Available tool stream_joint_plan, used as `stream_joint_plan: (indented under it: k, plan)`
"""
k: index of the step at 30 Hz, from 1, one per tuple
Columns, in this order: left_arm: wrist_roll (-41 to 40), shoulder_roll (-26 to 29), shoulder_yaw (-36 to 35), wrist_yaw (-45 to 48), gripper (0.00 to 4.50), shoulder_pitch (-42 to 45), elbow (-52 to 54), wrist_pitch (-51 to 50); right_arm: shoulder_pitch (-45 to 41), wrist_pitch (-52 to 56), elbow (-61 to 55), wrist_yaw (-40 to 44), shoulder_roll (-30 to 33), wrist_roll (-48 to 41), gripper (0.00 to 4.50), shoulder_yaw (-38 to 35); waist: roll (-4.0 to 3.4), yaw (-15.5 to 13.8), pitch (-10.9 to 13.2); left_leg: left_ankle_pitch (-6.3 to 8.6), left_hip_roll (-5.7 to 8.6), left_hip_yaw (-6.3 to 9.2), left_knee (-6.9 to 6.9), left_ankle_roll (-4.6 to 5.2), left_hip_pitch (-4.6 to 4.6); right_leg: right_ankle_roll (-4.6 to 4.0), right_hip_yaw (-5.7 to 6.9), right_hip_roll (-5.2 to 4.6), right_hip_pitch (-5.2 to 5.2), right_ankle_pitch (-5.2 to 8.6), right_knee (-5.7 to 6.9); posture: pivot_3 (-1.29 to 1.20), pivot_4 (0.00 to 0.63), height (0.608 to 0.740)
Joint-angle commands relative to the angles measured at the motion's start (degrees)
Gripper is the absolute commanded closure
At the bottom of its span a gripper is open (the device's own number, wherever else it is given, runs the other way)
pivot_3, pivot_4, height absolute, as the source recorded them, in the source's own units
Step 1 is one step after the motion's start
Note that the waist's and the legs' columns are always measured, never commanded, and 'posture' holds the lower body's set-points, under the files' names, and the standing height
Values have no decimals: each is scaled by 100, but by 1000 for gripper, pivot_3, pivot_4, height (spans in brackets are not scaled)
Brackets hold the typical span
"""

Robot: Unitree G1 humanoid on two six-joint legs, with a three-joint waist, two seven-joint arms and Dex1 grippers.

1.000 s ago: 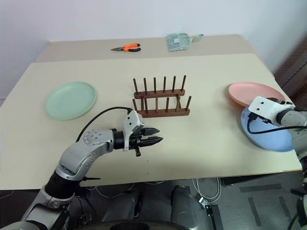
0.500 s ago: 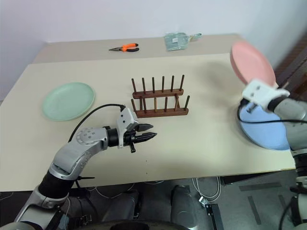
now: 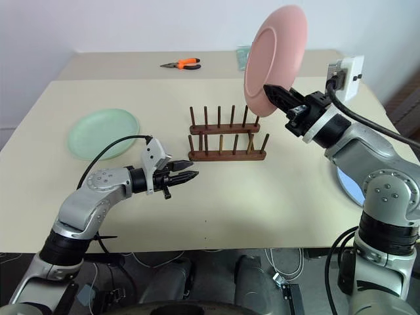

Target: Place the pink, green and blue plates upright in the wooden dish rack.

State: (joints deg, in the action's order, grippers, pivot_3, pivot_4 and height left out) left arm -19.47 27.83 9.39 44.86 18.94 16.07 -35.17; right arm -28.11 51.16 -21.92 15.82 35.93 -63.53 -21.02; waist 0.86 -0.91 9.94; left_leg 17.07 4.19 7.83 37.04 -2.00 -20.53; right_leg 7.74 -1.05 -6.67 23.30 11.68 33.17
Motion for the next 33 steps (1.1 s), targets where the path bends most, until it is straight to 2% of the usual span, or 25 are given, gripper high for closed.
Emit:
stream_joint_plan:
  k: [1, 9, 10, 13, 15, 17, 19, 22, 25, 26, 29, 33]
  plan:
    - [-43, -32, -29, -33, 2899, 26, 265, 119, 112, 65, -92, -13, 70, -35, 4472, -1, 0, 17, 0, 0, -2, -1, -1, 0, 1, -1, 0, 1, 0, 0, 2, 0, 150, 740]
    - [-31, 4, -44, -78, 2899, -48, 358, 90, 264, 75, -46, 203, 269, 685, 4472, 602, -2, 33, 1, 0, -4, -16, 6, 0, 7, -9, -6, 1, 0, 7, 3, 0, 150, 740]
    - [-51, 5, -51, -77, 2899, -52, 362, 61, 258, 51, -42, 238, 284, 779, 3679, 652, -2, 32, 0, 0, -3, -16, 5, 0, 6, -9, -6, 1, 0, 6, 3, 0, 150, 740]
    - [-251, -55, -196, -100, 1993, -60, 372, -64, 277, -417, -189, 391, 453, 1530, 2371, 888, -3, 29, 1, 0, -3, -16, 5, 0, 5, -6, -6, 0, 0, 4, 2, 0, 150, 740]
    - [-339, -84, -272, -138, 1063, -57, 385, -89, 253, -875, -160, 421, 523, 2099, 1423, 963, -2, 28, 1, 0, -2, -17, 5, 0, 4, 5, -6, -1, 1, 3, 0, 0, 150, 740]
    - [-317, -217, -476, -447, 31, 23, 262, -60, 165, -1366, 71, 379, 681, 2744, 1358, 932, -3, 21, 1, 0, -2, -16, 5, 0, 4, 15, -5, -1, 1, 6, 0, 0, 150, 740]
    - [-226, -371, -775, -885, 31, 169, 18, -5, -33, -1743, 388, 366, 811, 3115, 1358, 728, -1, 18, 1, 0, -1, -17, 6, -1, 4, 19, -5, -2, 0, 7, 0, 0, 150, 740]
    - [-110, -648, -1387, -1775, 31, 483, -474, -7, -411, -2005, 626, 616, 910, 3028, 1358, 348, -1, 20, 2, -2, 0, -14, 11, -4, 4, 21, -4, -1, -2, 6, 2, 0, 150, 740]
    - [139, -1022, -2344, -3350, 0, 978, -1143, 108, -719, -2049, 325, 1131, 938, 2643, 471, 252, 0, 39, 2, -2, -3, -10, 5, -4, 10, 23, -2, 5, -2, 4, 4, 0, 150, 740]
    - [251, -1107, -2662, -3915, 0, 1127, -1356, 73, -796, -1989, 155, 1306, 944, 2488, 80, 301, 0, 53, 2, -2, -6, -10, 3, -4, 10, 25, -1, 9, -2, 3, 3, 0, 150, 740]
    - [850, -1090, -3260, -5382, 0, 1350, -1769, -104, -718, -1543, -670, 1838, 995, 1864, 27, 708, 1, 95, 1, -2, -8, -6, -7, -5, 14, 24, -2, 12, 1, -2, 3, 0, 150, 740]
    - [935, -1179, -3660, -6092, 0, 1311, -1768, -774, -548, -1351, -1231, 1973, 707, 1923, 27, 1619, 29, 79, -10, -1, -3, -1, -4, -8, 8, 23, -2, 6, 2, -4, 1, 0, 150, 740]
